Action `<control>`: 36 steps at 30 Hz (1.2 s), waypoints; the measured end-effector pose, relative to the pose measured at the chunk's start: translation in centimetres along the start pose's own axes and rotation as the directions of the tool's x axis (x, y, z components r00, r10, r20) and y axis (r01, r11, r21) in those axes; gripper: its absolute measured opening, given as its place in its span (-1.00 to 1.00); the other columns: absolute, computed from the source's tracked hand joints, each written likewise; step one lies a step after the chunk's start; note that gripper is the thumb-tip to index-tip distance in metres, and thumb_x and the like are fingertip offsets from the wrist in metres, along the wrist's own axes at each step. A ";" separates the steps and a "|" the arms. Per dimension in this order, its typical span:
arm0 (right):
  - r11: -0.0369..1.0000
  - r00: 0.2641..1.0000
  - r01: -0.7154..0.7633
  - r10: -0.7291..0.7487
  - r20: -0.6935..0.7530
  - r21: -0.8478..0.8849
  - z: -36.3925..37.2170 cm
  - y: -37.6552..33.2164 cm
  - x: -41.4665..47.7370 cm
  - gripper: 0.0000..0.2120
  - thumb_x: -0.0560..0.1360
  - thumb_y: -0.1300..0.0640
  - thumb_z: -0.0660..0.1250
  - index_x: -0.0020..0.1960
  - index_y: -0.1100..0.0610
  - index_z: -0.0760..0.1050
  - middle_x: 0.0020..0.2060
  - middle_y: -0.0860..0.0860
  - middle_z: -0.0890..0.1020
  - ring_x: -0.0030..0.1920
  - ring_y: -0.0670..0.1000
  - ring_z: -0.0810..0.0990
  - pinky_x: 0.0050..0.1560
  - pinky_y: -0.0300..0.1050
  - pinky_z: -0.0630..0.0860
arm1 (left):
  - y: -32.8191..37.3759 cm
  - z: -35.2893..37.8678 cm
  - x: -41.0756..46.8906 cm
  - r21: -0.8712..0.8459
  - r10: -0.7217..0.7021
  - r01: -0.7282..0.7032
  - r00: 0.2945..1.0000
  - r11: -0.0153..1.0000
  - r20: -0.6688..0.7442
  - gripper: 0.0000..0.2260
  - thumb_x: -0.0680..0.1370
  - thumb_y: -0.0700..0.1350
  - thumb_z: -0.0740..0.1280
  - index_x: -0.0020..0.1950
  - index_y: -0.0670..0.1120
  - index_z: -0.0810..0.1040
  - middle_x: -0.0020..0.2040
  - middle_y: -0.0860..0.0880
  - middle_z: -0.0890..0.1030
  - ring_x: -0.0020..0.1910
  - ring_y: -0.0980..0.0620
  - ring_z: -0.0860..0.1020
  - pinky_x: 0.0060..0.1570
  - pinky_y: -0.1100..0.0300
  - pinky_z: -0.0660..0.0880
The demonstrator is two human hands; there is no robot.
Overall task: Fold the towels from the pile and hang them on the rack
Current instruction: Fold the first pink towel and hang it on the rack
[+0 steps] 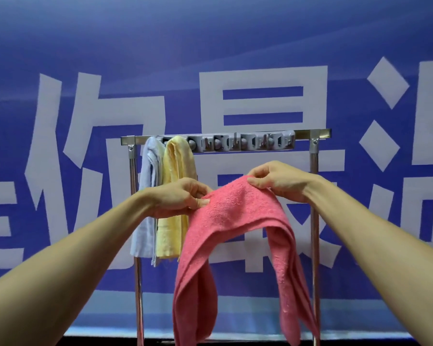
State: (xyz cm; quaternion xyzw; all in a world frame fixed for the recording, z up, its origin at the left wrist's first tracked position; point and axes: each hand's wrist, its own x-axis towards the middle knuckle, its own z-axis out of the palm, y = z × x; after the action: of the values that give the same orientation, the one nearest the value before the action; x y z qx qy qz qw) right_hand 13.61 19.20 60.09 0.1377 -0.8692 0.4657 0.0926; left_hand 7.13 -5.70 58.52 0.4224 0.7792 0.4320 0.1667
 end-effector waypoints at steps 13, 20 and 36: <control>0.796 0.912 0.141 0.127 -0.390 0.589 0.9 -3.0 12.3 -0.87 0.53 0.25 0.34 0.04 0.26 0.59 -0.32 0.02 0.57 -0.62 -0.19 0.46 -0.65 -0.36 0.32 | 3.9 -8.4 6.8 0.099 0.149 -0.121 0.920 0.988 -0.363 -0.76 0.62 -0.18 0.21 -0.01 -0.35 0.55 -0.20 -0.07 0.54 -0.22 0.08 0.48 -0.16 0.27 0.51; 0.994 0.666 0.106 -0.050 -0.745 0.027 0.9 -2.6 17.7 -0.86 0.45 0.06 0.44 -0.09 0.13 0.68 -0.11 0.05 0.71 -0.03 0.02 0.63 -0.05 -0.12 0.53 | 5.3 -12.8 11.6 0.470 0.294 0.080 0.686 0.879 -0.665 -0.66 0.59 -0.08 0.28 -0.40 -0.06 0.50 -0.46 0.04 0.54 -0.38 0.05 0.52 -0.31 0.26 0.41; 0.947 0.761 -0.049 -0.170 -0.626 -0.317 3.7 1.9 19.0 -0.82 0.51 -0.03 0.31 -0.05 -0.02 0.67 -0.13 0.04 0.70 0.04 0.12 0.60 0.00 -0.01 0.55 | 0.6 -12.9 11.9 0.831 0.456 0.349 0.711 0.432 -0.536 -0.95 0.43 0.04 0.40 -0.23 0.14 0.62 -0.29 0.16 0.62 -0.07 0.05 0.43 0.17 0.02 0.21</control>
State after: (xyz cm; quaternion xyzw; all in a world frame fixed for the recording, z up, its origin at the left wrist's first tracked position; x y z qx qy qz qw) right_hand -5.11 14.22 62.13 -0.0190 -0.8417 0.3365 0.4219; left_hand -7.62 -2.89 67.64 0.2721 0.8676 0.0785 -0.4086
